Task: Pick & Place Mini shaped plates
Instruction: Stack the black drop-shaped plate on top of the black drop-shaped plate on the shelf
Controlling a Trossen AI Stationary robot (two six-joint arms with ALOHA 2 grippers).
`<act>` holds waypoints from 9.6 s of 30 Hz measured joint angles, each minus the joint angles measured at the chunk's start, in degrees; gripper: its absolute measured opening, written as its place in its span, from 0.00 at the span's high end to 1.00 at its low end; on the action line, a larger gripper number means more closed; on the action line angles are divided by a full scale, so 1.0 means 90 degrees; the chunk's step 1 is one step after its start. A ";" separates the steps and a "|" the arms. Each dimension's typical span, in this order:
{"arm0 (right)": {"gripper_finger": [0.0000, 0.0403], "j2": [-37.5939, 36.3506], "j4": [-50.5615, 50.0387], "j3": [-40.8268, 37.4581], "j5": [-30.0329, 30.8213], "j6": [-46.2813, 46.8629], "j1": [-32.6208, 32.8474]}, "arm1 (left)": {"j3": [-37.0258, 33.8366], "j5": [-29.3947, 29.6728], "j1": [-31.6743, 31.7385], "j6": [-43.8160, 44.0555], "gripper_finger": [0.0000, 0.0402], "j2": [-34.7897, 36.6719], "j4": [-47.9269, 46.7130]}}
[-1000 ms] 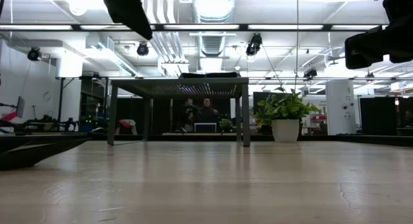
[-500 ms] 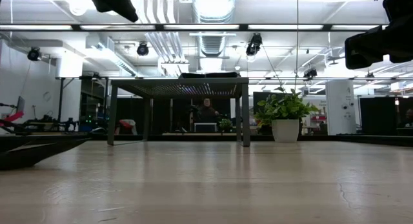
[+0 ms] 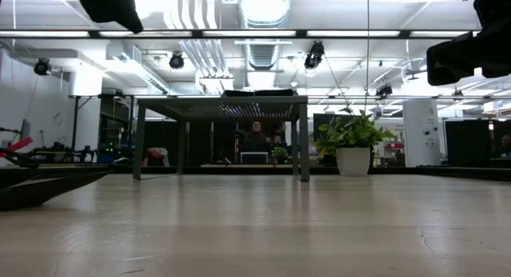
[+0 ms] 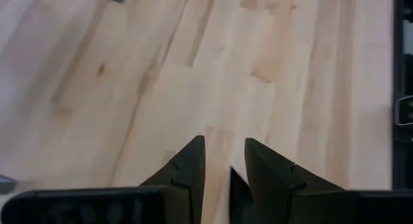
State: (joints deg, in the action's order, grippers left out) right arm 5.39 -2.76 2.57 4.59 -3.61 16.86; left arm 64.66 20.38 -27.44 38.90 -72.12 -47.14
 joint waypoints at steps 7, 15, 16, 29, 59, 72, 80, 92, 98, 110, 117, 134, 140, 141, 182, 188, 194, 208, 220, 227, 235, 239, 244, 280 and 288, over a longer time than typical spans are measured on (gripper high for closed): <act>0.84 0.0000 0.0000 0.0000 0.0002 0.0000 0.0000 | -0.0359 0.0001 -0.0346 0.0361 0.74 0.0000 0.0617; 0.84 0.0000 0.0000 0.0000 0.0000 0.0002 -0.0002 | -0.0794 0.0002 -0.0636 0.0616 0.74 0.0000 0.1311; 0.84 0.0002 0.0000 0.0000 0.0002 -0.0001 -0.0002 | -0.0852 0.0002 -0.0667 0.0660 0.74 0.0000 0.1362; 0.84 0.0001 0.0000 0.0000 0.0002 -0.0001 0.0000 | -0.1448 0.0005 -0.0839 0.1011 0.74 0.0000 0.1947; 0.84 0.0001 0.0000 0.0000 -0.0001 -0.0001 -0.0001 | -0.1700 0.0227 -0.1283 0.1517 0.74 0.0000 0.2331; 0.84 0.0002 0.0001 0.0000 0.0002 -0.0001 -0.0001 | -0.1657 -0.0167 -0.1567 0.1808 0.74 -0.0986 0.3354; 0.84 0.0002 0.0000 0.0000 -0.0001 -0.0001 0.0000 | -0.1530 -0.0260 -0.1567 0.2415 0.74 -0.1366 0.3365; 0.84 0.0002 0.0000 0.0000 0.0001 -0.0001 -0.0002 | -0.1508 -0.0332 -0.1589 0.2495 0.74 -0.1481 0.3358; 0.84 0.0001 0.0000 0.0000 0.0000 -0.0001 -0.0001 | -0.1508 -0.0380 -0.1596 0.2489 0.74 -0.1467 0.3376; 0.84 0.0002 0.0000 0.0000 0.0002 -0.0001 -0.0002 | -0.1593 -0.0412 -0.1630 0.2667 0.74 -0.1953 0.3148; 0.84 0.0002 0.0000 0.0000 0.0000 -0.0001 0.0000 | -0.1595 -0.0430 -0.1632 0.2873 0.74 -0.2157 0.3044; 0.84 0.0002 0.0000 0.0000 -0.0001 0.0002 0.0000 | -0.1597 -0.0272 -0.1542 0.2897 0.74 -0.2499 0.2745; 0.84 0.0001 0.0000 0.0002 0.0001 0.0001 -0.0002 | -0.1381 -0.0273 -0.1542 0.2681 0.74 -0.2435 0.2306; 0.84 0.0002 0.0000 0.0002 0.0000 -0.0001 -0.0001 | -0.1334 -0.0263 -0.1545 0.2674 0.74 -0.2422 0.2141; 0.84 0.0002 0.0000 0.0002 0.0002 -0.0001 -0.0002 | -0.1158 -0.0159 -0.1455 0.2243 0.99 -0.2750 0.1545; 0.84 0.0002 0.0002 0.0002 0.0002 -0.0001 -0.0002 | -0.0898 -0.0132 -0.1443 0.2089 1.00 -0.2601 0.1189; 0.84 0.0002 0.0002 0.0001 0.0002 -0.0001 -0.0002 | -0.0344 0.0116 -0.1417 0.1883 1.00 -0.2596 0.0399; 0.84 0.0002 0.0000 0.0002 0.0002 -0.0001 0.0000 | 0.0696 0.0492 -0.1257 0.1358 1.00 -0.2591 -0.1141; 0.84 0.0000 0.0002 0.0000 0.0001 -0.0001 0.0000 | 0.1069 0.0604 -0.0965 0.0813 1.00 -0.2569 -0.1585; 0.84 0.0002 0.0002 0.0002 0.0001 -0.0001 -0.0002 | 0.1071 0.0828 -0.0768 0.0592 1.00 -0.2213 -0.1783; 0.84 0.0002 0.0002 0.0002 0.0002 -0.0001 -0.0002 | 0.1065 0.1382 -0.0553 0.0129 1.00 -0.1553 -0.1823; 0.84 0.0002 0.0000 0.0001 -0.0001 -0.0001 0.0000 | 0.1062 0.1638 -0.0219 -0.0292 1.00 -0.1218 -0.1903; 0.84 0.0000 0.0002 0.0002 0.0002 -0.0001 -0.0002 | 0.1062 0.1906 0.0501 -0.0706 1.00 -0.0862 -0.1880; 0.84 0.0002 0.0000 0.0001 0.0000 0.0001 0.0000 | 0.0618 -0.0111 0.5416 -0.3571 1.00 -0.0704 0.0251; 0.84 0.0002 0.0001 0.0002 0.0002 -0.0001 -0.0002 | 0.0590 0.0010 0.5374 -0.3546 1.00 -0.0704 0.0056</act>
State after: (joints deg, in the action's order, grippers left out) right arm 5.41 -2.75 2.59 4.60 -3.62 16.84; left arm 69.97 20.47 20.93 6.99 -78.46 -46.64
